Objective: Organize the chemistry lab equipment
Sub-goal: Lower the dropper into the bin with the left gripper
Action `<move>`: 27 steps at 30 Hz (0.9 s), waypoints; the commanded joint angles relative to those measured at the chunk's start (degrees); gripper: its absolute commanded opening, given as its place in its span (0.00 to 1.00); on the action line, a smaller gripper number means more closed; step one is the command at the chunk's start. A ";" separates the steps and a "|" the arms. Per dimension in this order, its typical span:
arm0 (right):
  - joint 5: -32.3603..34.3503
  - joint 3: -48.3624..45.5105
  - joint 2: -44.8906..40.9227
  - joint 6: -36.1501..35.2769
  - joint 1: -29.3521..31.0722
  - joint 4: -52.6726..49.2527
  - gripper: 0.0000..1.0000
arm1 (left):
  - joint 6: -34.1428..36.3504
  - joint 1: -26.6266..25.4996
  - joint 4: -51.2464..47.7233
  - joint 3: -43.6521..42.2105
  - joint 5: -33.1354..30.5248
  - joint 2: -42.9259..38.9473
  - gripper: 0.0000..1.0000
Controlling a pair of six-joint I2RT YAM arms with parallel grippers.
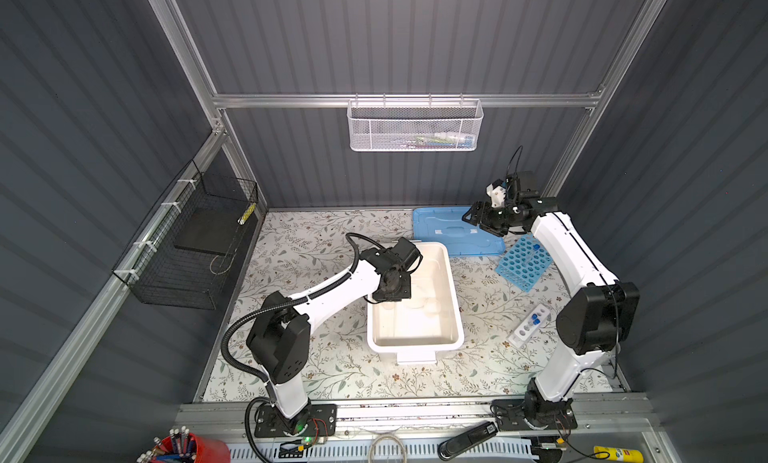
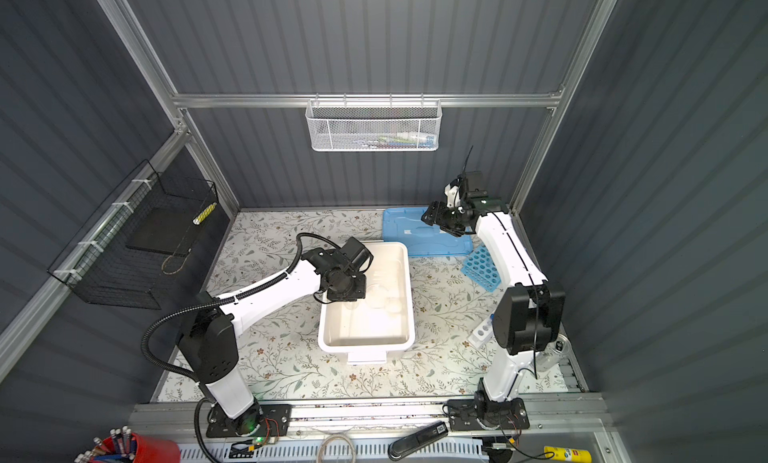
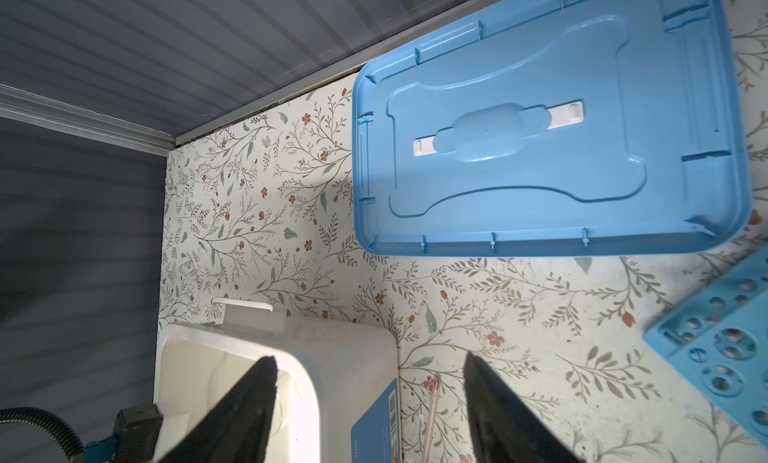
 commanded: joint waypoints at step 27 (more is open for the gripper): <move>-0.70 -0.93 -0.89 -1.89 -0.79 -0.74 0.72 | -1.90 -1.83 -1.20 3.97 -0.85 3.12 0.04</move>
